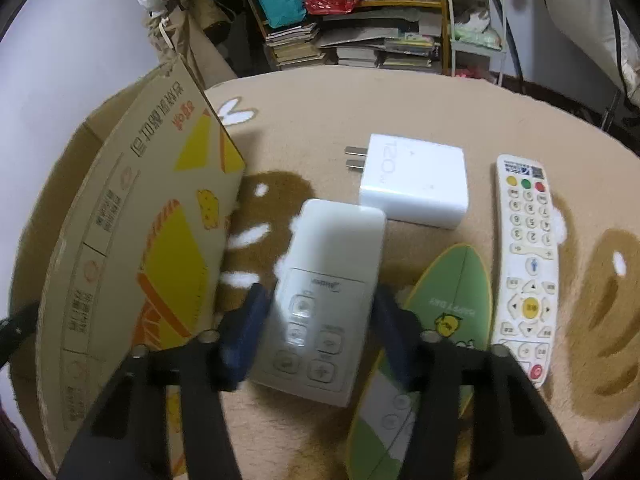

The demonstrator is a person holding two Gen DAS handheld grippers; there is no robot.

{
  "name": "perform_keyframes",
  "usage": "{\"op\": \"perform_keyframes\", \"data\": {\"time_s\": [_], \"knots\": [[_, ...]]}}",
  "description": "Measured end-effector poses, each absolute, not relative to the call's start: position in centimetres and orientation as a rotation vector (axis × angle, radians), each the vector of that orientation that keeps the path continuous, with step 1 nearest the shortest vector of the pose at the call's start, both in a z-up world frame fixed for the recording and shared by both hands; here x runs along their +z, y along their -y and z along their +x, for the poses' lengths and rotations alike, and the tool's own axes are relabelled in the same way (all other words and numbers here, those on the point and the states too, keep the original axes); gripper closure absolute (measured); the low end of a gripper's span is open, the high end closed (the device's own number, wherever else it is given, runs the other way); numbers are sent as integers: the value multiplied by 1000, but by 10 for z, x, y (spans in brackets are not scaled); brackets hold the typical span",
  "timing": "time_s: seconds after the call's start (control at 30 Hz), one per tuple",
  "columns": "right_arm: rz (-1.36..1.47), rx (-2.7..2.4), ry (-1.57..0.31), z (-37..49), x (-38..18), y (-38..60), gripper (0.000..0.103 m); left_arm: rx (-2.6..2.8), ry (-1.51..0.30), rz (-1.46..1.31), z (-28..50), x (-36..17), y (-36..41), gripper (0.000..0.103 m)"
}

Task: Organize rigid objects
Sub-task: 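Grasp the white Midea remote with the right tool, then lift the Midea remote and lower it into the box with the right tool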

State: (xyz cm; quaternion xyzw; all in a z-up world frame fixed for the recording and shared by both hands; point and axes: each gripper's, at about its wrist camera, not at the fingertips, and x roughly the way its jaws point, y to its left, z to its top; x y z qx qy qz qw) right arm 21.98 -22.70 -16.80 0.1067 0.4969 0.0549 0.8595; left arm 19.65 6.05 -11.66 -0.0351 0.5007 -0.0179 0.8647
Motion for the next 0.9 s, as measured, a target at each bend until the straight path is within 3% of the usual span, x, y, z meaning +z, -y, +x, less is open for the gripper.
{"op": "perform_keyframes", "data": {"time_s": [0.9], "knots": [[155,83,-934,213,-136,219,50,-37,-1050,-77,196,-117,-60,93]]}}
